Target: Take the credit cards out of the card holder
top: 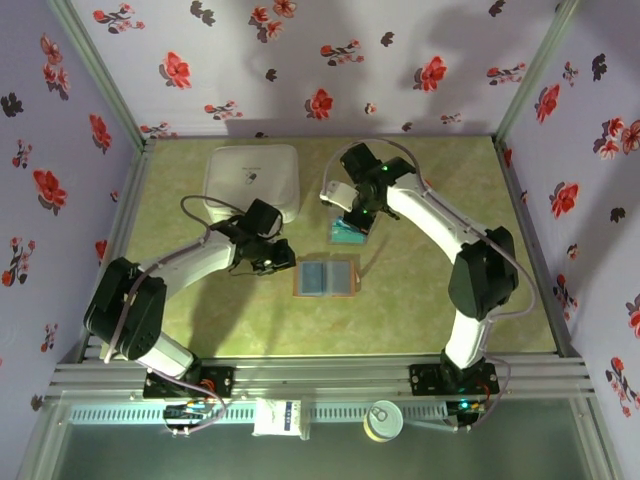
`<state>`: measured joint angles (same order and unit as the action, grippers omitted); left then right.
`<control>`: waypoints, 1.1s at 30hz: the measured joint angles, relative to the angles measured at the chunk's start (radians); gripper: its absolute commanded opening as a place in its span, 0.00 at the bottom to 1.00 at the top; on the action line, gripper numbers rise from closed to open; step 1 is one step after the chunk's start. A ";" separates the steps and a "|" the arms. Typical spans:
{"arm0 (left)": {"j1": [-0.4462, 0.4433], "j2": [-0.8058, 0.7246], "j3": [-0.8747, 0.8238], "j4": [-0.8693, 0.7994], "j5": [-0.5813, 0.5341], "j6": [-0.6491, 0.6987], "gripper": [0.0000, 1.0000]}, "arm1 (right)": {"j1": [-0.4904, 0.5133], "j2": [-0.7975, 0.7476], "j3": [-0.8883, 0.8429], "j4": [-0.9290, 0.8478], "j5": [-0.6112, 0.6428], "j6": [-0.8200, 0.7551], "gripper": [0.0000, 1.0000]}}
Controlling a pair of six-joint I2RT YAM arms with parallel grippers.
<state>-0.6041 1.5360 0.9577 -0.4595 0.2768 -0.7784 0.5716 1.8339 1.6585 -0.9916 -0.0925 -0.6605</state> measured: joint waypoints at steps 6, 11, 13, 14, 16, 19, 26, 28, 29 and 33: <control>0.011 -0.004 -0.018 -0.006 -0.008 0.000 0.17 | -0.051 0.129 0.148 -0.065 -0.049 -0.121 0.00; 0.021 -0.004 -0.024 -0.006 -0.008 0.003 0.17 | -0.081 0.231 0.280 -0.116 -0.090 -0.179 0.00; 0.026 -0.004 -0.024 -0.006 -0.008 0.003 0.17 | -0.090 0.272 0.334 -0.138 -0.100 -0.198 0.00; 0.028 -0.004 -0.024 -0.007 -0.008 0.003 0.17 | -0.093 0.289 0.357 -0.149 -0.105 -0.205 0.00; 0.032 -0.004 -0.024 -0.008 -0.008 0.004 0.17 | -0.100 0.326 0.411 -0.174 -0.114 -0.222 0.00; 0.035 0.003 -0.024 -0.010 -0.008 0.008 0.17 | -0.107 0.375 0.484 -0.212 -0.122 -0.241 0.00; 0.042 0.034 -0.016 -0.025 -0.008 0.023 0.16 | -0.112 0.475 0.620 -0.266 -0.121 -0.282 0.00; 0.043 0.036 -0.016 -0.025 -0.008 0.023 0.16 | -0.112 0.500 0.648 -0.284 -0.122 -0.299 0.00; 0.044 0.036 -0.016 -0.025 -0.008 0.023 0.16 | -0.112 0.510 0.659 -0.294 -0.124 -0.306 0.00; 0.051 0.038 -0.016 -0.025 -0.008 0.024 0.16 | -0.114 0.539 0.684 -0.330 -0.137 -0.332 0.00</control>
<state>-0.5529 1.5738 0.9417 -0.4843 0.2687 -0.7544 0.4580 2.3726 2.3425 -1.3220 -0.2298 -0.9924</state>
